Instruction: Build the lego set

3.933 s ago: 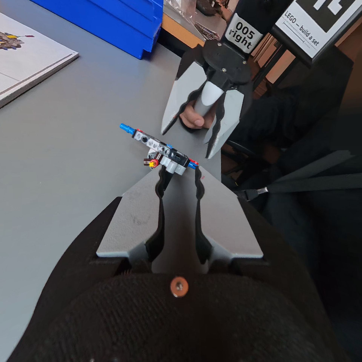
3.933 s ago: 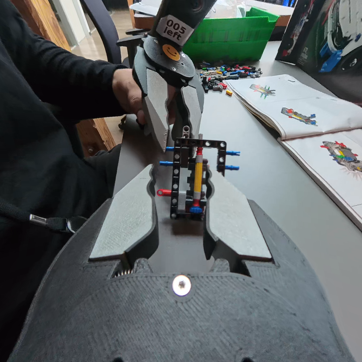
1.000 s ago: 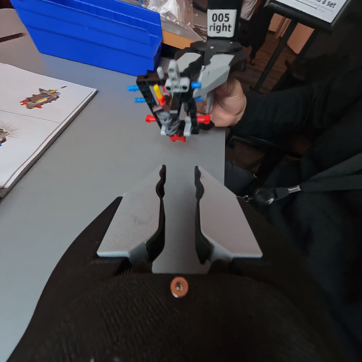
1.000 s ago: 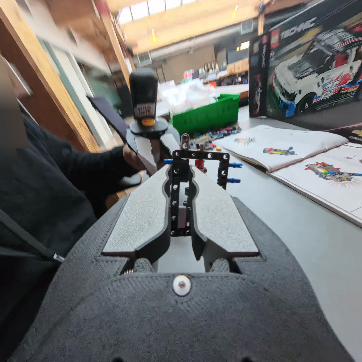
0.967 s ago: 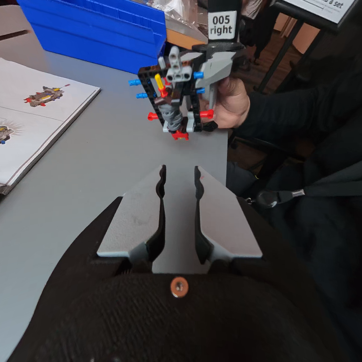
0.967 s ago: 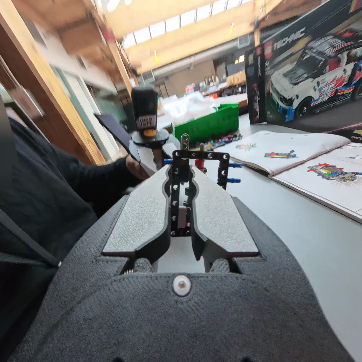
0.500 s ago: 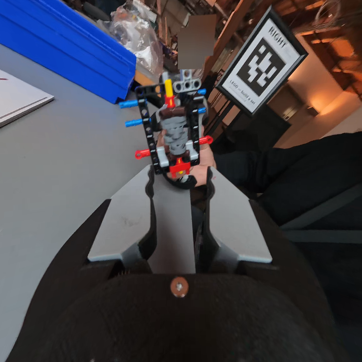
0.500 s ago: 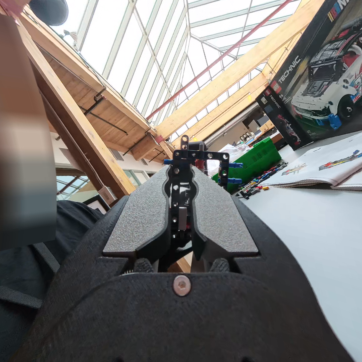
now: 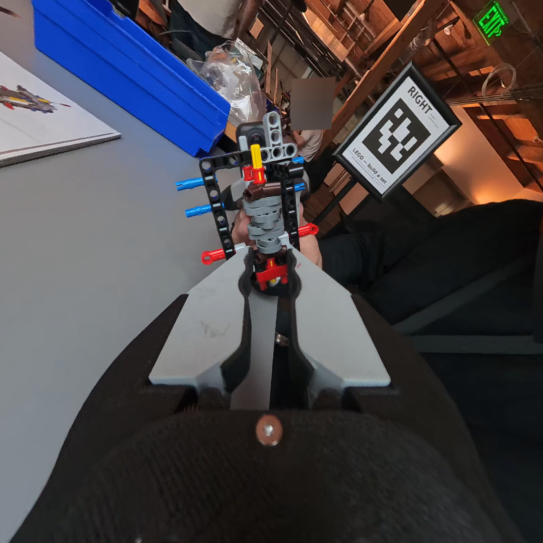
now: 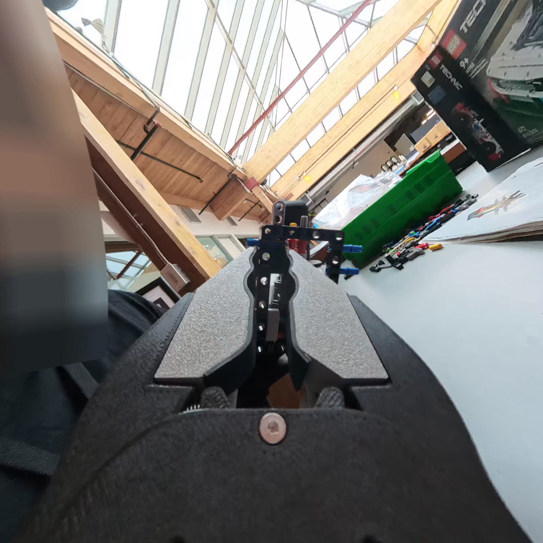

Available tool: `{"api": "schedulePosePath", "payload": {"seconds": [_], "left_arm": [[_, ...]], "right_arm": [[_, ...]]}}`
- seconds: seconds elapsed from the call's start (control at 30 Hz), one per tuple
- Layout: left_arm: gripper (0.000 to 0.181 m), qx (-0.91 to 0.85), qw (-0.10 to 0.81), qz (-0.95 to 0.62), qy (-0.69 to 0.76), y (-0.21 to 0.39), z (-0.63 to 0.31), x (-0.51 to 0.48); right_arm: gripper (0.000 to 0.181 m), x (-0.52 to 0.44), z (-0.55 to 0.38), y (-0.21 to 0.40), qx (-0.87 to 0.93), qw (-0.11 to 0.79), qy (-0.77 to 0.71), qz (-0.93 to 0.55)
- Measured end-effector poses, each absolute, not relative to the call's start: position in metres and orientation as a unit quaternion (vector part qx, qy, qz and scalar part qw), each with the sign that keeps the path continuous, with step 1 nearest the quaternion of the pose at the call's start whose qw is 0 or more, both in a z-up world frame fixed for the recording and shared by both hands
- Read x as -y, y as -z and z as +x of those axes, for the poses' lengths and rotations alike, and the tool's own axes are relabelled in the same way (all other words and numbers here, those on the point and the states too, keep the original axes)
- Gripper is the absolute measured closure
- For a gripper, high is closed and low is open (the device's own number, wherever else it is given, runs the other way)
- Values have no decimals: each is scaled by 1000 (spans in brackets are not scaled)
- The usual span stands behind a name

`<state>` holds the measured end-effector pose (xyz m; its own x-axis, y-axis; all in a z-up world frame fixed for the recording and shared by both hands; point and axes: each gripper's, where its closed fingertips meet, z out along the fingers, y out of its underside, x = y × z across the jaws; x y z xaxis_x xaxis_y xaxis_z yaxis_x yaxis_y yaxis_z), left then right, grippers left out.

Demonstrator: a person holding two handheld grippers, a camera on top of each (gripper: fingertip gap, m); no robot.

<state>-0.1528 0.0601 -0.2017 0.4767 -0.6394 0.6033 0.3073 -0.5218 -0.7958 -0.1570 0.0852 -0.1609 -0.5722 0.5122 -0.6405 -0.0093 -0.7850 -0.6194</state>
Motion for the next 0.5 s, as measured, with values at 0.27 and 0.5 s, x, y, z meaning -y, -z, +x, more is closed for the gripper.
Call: {"api": "schedulePosePath", "payload": {"seconds": [0.27,0.5], "left_arm": [[161,-102,469,-746,462,212,-187,-49],[161,-108,458,-764,442,222,-188,-49]], "right_arm": [[168,-77,-185,181,349,137,-795,-476],[168,-74,-189,189,377,126,-779,-485]]}}
